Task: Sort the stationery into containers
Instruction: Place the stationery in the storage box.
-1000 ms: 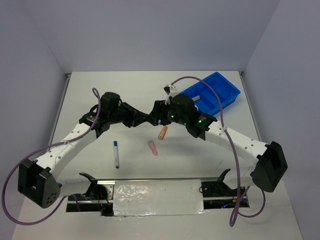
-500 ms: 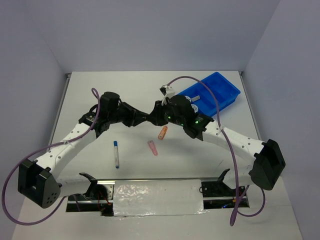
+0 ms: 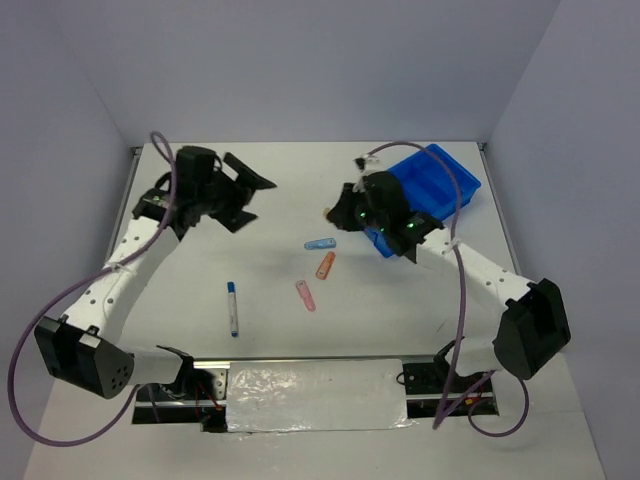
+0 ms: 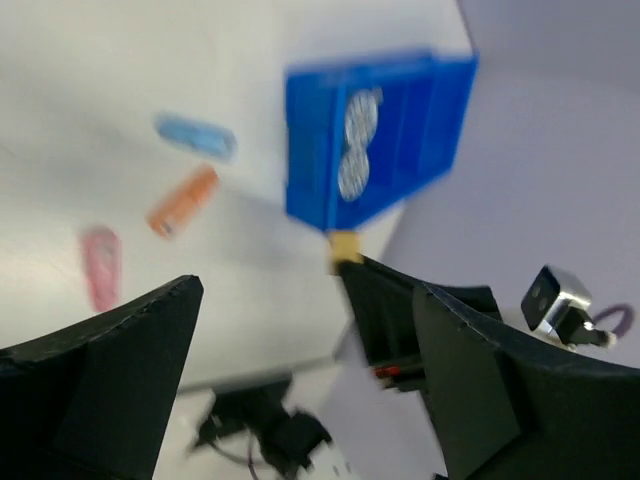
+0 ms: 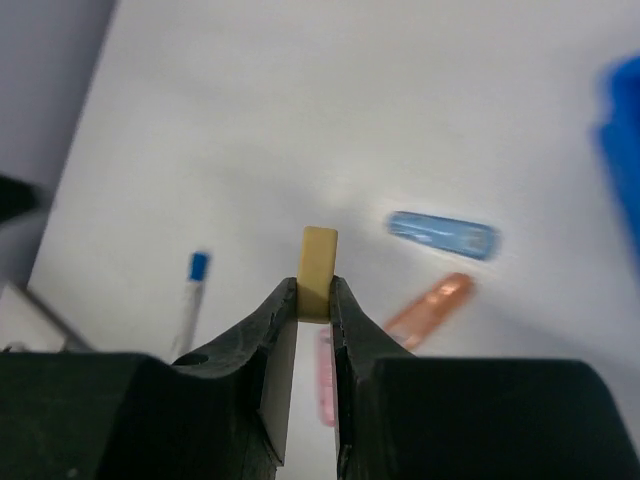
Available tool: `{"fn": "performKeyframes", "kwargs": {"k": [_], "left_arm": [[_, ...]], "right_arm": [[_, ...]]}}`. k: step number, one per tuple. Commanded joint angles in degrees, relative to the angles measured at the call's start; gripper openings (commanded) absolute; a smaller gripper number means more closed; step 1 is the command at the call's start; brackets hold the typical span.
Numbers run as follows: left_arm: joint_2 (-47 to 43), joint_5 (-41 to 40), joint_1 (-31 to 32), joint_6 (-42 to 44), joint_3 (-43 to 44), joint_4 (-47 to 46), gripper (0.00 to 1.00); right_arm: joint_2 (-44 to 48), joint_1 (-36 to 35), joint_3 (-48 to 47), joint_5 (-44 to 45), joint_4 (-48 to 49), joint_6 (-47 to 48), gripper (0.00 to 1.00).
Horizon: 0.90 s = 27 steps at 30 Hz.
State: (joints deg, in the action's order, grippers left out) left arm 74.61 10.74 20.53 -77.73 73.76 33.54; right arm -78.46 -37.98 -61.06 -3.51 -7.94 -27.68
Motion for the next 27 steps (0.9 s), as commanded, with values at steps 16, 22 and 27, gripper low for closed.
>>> {"fn": "performKeyframes", "kwargs": {"k": [16,22,27], "left_arm": [[-9.5,-20.5,-9.5,32.8,-5.7,21.2,0.99],[-12.0,-17.5,-9.5,33.6,-14.9,20.7,0.99],[-13.0,-15.4,-9.0,32.3,-20.9,17.6,0.96]], "right_arm": [[-25.5,34.2,-27.1,0.4,-31.2,5.9,0.19],[-28.7,34.6,-28.5,1.0,-31.0,6.2,0.58],[-28.4,34.7,-31.0,1.7,-31.4,6.9,0.66]]}}
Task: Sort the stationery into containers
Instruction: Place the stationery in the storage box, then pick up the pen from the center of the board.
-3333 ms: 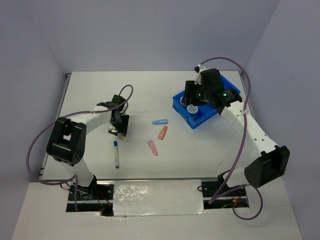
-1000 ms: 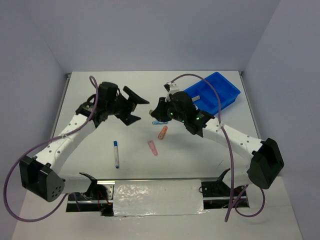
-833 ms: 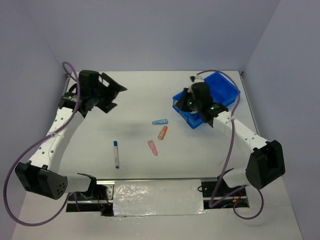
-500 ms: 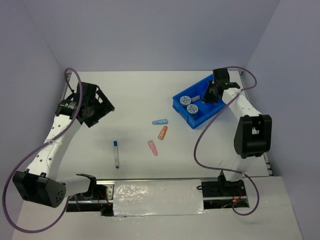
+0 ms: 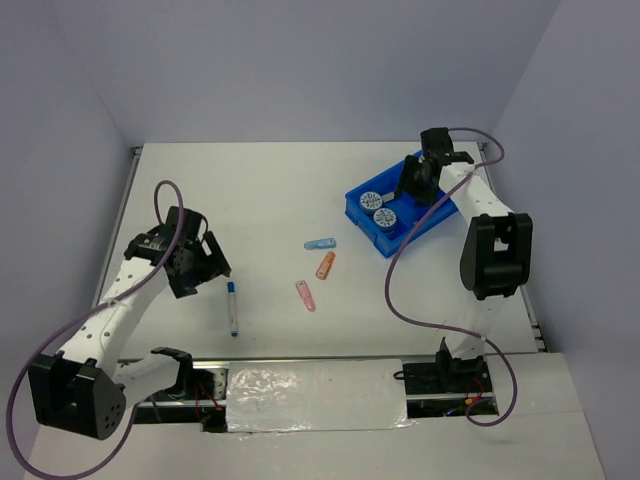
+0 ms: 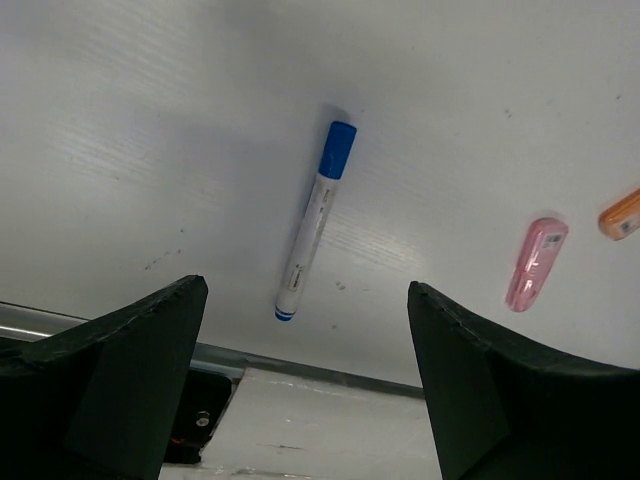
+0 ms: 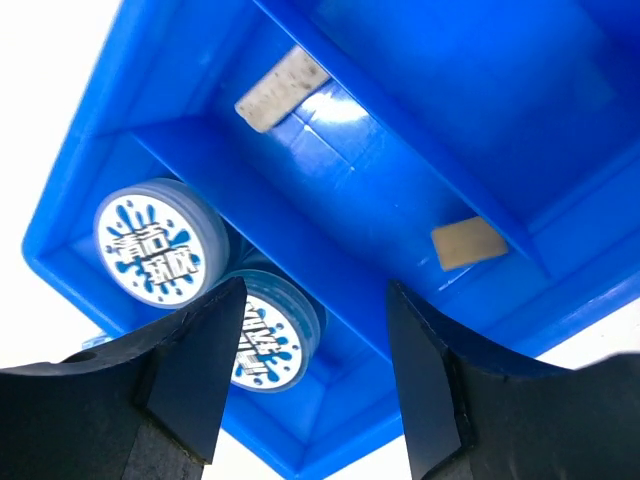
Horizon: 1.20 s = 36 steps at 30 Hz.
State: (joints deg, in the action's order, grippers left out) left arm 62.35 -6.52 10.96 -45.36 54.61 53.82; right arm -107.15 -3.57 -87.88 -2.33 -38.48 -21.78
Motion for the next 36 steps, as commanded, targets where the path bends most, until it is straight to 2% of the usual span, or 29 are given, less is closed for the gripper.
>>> {"fn": "performKeyframes", "kwargs": {"k": [1,10,12,15,18,21,22,23,24,25,26,29,30,31,33,34,36], "left_arm": [[-0.4,1.9,0.9,-0.9,-3.2,-3.3,0.94],[8.4,-4.3,9.6,-7.0,-8.5,-6.8,0.89],[10.1,-4.5,9.9,-8.1,-10.7,-8.4,0.86],[12.6,-5.9,10.0,-9.4,-12.7,-11.6,0.74],[17.1,-6.9,10.3,-9.9,-13.5,-14.1,0.73],[21.5,-6.5,10.5,-9.7,-13.1,-15.9,0.55],[22.0,-6.0,10.8,-9.9,-13.0,-16.2,0.32],[22.2,-6.0,11.3,-10.3,-12.3,-16.4,0.24],[22.0,-6.0,11.7,-10.4,-11.6,-16.1,0.2],[21.1,-5.4,12.9,-10.7,-9.7,-15.4,0.09],[20.2,-5.0,13.7,-11.1,-8.4,-15.1,0.02],[13.6,-1.2,17.6,-13.3,-3.1,-16.9,0.0],[11.5,-0.5,18.0,-14.5,-1.7,-18.0,0.0],[7.7,0.8,18.1,-15.8,0.0,-19.7,0.0],[4.9,5.7,18.2,-19.4,0.8,-28.2,0.0],[3.7,7.6,18.3,-21.1,1.4,-31.6,0.0],[5.0,14.1,18.5,-22.1,2.3,-39.3,0.0]], "right_arm": [[0.5,0.1,-4.8,0.2,-1.4,1.0,0.66],[13.4,-6.6,-0.9,-8.0,-0.4,3.0,0.65],[14.8,-8.8,0.0,-9.4,-0.9,3.5,0.65],[18.1,-12.1,1.7,-10.2,-1.0,4.0,0.65],[21.1,-15.4,2.6,-9.6,-2.6,4.5,0.65],[25.4,-16.8,5.1,-10.4,-2.3,3.6,0.65],[26.5,-17.0,6.8,-12.2,-1.4,2.5,0.65],[28.6,-17.0,8.1,-13.6,-0.6,2.2,0.65],[29.6,-17.0,9.4,-15.6,0.5,1.7,0.65],[31.9,-17.3,12.9,-19.4,3.6,0.9,0.65],[33.1,-17.6,14.9,-20.9,5.4,-0.6,0.65],[39.5,-20.3,25.0,-28.3,16.8,-6.6,0.66],[41.2,-22.3,31.0,-30.3,25.2,-8.3,0.67],[43.0,-23.7,33.4,-31.9,28.8,-9.6,0.72],[45.3,-27.3,36.8,-31.4,34.1,-10.6,0.81],[44.8,-30.6,36.6,-30.0,33.7,-10.2,0.9],[42.7,-32.6,35.9,-29.4,33.6,-11.0,0.92]]}}
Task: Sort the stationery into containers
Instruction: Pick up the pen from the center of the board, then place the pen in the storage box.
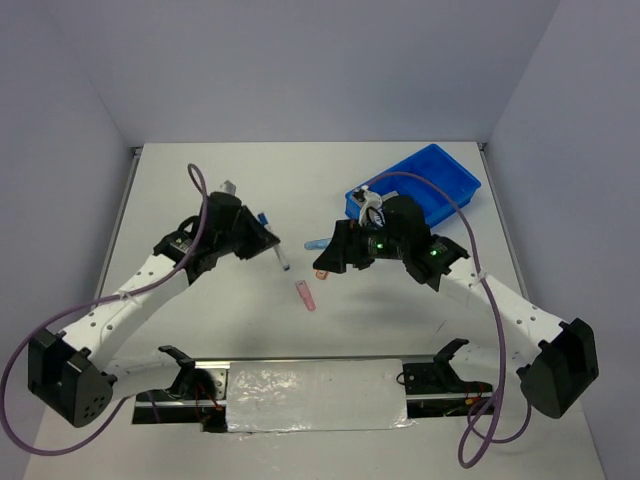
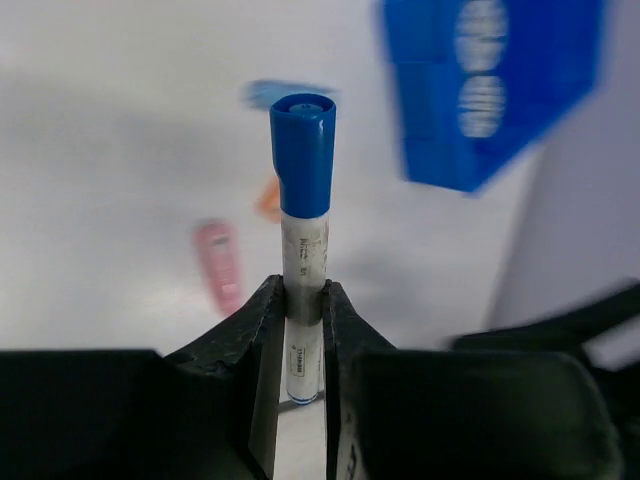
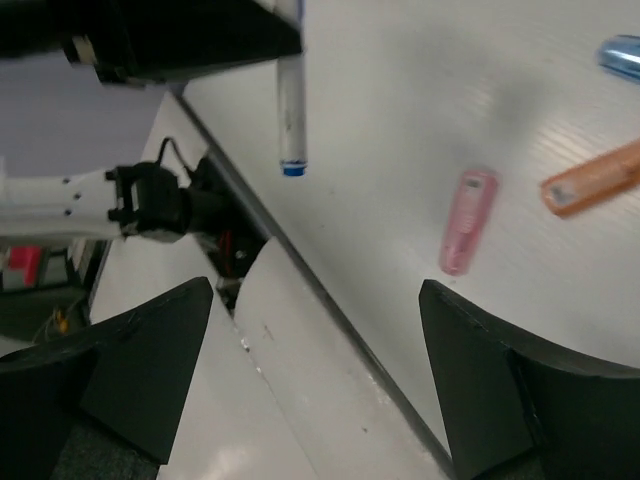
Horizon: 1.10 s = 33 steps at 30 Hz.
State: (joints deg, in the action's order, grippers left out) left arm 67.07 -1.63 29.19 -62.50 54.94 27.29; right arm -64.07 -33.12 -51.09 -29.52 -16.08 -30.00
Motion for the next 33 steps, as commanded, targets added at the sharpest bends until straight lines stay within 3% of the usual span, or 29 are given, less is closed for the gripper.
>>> {"fn": "performKeyframes", "kwargs": {"k": [1,4,9,14,16,17,18,20,21,22,23,24,25,26,29,30,33], "left_arm": [[1.2,11.4,0.2,-5.6,3.1,-14.9,0.0],[3.6,16.7,1.3,-6.3,3.9,-21.6,0.0],[2.9,20.6,1.5,-10.2,1.1,-31.9,0.0],[2.2,21.1,1.6,-11.3,0.1,-33.1,0.0],[1.8,20.7,1.6,-10.5,0.4,-31.6,0.0],[1.6,20.6,1.7,-10.4,0.4,-31.3,0.0],[1.4,20.7,1.6,-10.4,0.2,-31.3,0.0],[1.1,20.9,1.6,-11.0,-0.6,-31.9,0.0],[0.9,20.8,1.6,-11.0,-1.1,-31.9,0.01],[0.5,19.7,1.7,-10.1,-1.1,-30.6,0.36],[0.4,19.7,1.6,-10.1,-1.0,-30.2,0.36],[0.5,19.6,1.6,-8.3,-0.3,-29.2,0.54],[0.9,17.0,1.5,-6.7,1.2,-27.3,0.95],[1.8,15.4,1.5,-4.3,3.1,-23.5,0.99],[5.4,7.5,0.0,3.5,16.0,-10.1,0.99],[6.5,4.2,-0.6,5.4,18.9,-0.6,0.99],[10.9,-3.4,-9.6,5.3,26.7,18.3,0.99]], "right_arm": [[-0.6,-3.4,-0.5,-2.2,12.5,-3.8,0.93],[-0.9,-3.4,-0.1,-2.5,18.4,-7.4,0.92],[-5.8,-3.6,-6.0,1.5,13.0,-4.6,0.89],[-9.5,-3.7,-8.4,4.2,9.3,-1.9,0.86],[-10.2,-3.7,-8.1,4.0,10.0,-2.3,0.8],[-10.4,-3.8,-7.5,3.9,11.3,-2.5,0.71],[-10.5,-3.9,-7.4,3.2,12.1,-2.9,0.55],[-10.7,-3.8,-7.2,1.8,14.1,-3.3,0.43],[-10.6,-3.9,-7.3,1.2,14.8,-3.3,0.32],[-10.4,-3.9,-7.5,0.4,15.5,-2.2,0.26],[-10.2,-3.9,-7.8,0.4,15.4,-2.2,0.19],[-10.4,-3.8,-8.4,0.5,14.5,0.7,0.12],[-10.5,-3.7,-9.2,2.0,12.8,2.9,0.06],[-10.9,-3.4,-10.8,3.6,8.0,5.0,0.0],[-11.4,0.8,-10.9,8.7,2.2,11.8,0.0],[-11.8,2.6,-10.9,9.5,0.8,14.6,0.0],[-15.7,12.1,-14.5,17.8,-9.5,20.2,0.0]]}}
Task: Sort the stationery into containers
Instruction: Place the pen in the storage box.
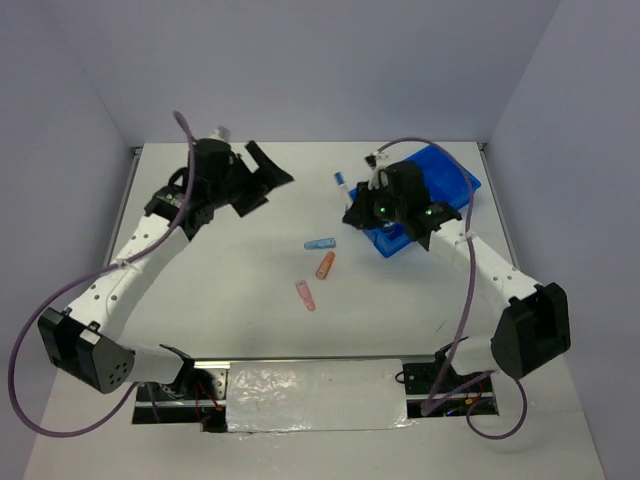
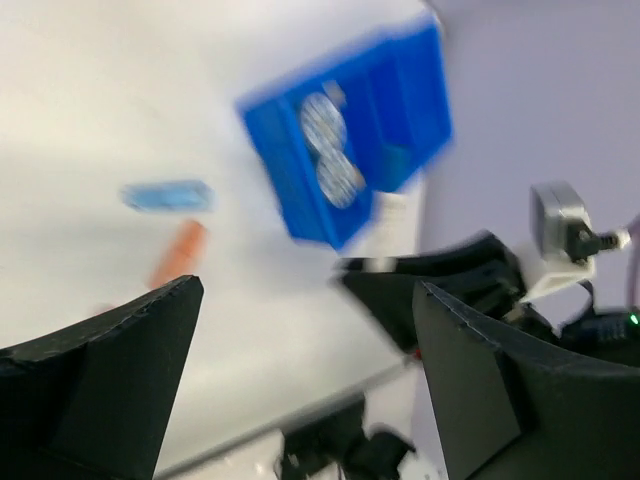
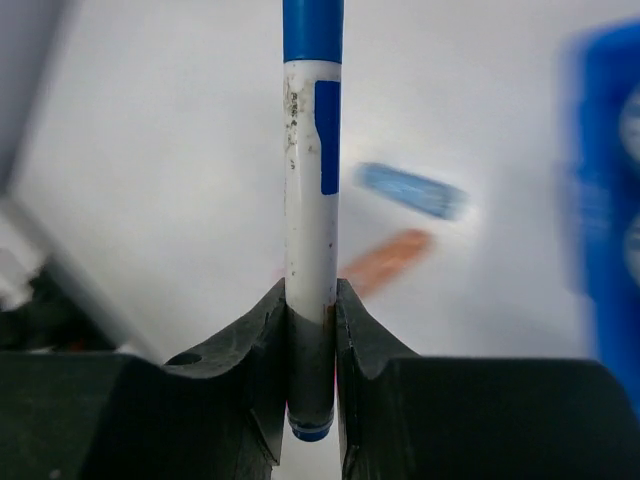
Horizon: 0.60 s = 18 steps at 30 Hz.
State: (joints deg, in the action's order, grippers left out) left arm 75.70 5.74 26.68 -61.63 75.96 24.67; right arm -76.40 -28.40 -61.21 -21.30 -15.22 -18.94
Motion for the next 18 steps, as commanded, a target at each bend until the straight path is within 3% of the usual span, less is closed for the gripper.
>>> {"fn": "performKeyframes", "kwargs": {"k": [1,4,11,18], "left_arm": [[2.8,-10.1,-8.9,5.2,5.3,22.2,0.99],[0.3,-4.8,-11.3,9.7,0.8,19.6,0.99],[-2.0,1.4,-11.4,17.0,-5.1,20.2,0.99],[-4.5,1.0,-11.4,21.1,-8.3,23.8,0.99]], "right_arm": [[-5.3,8.7,-8.1,17.0,-12.7,10.7,0.0],[-15.9,14.1,-18.9,28.8,-22.5,13.9,0.0],[-33.4,19.3,-38.6,38.9,-32.6,23.9,0.02],[-39.5,23.0,-44.1,39.1,-33.5,25.6,0.05]]}}
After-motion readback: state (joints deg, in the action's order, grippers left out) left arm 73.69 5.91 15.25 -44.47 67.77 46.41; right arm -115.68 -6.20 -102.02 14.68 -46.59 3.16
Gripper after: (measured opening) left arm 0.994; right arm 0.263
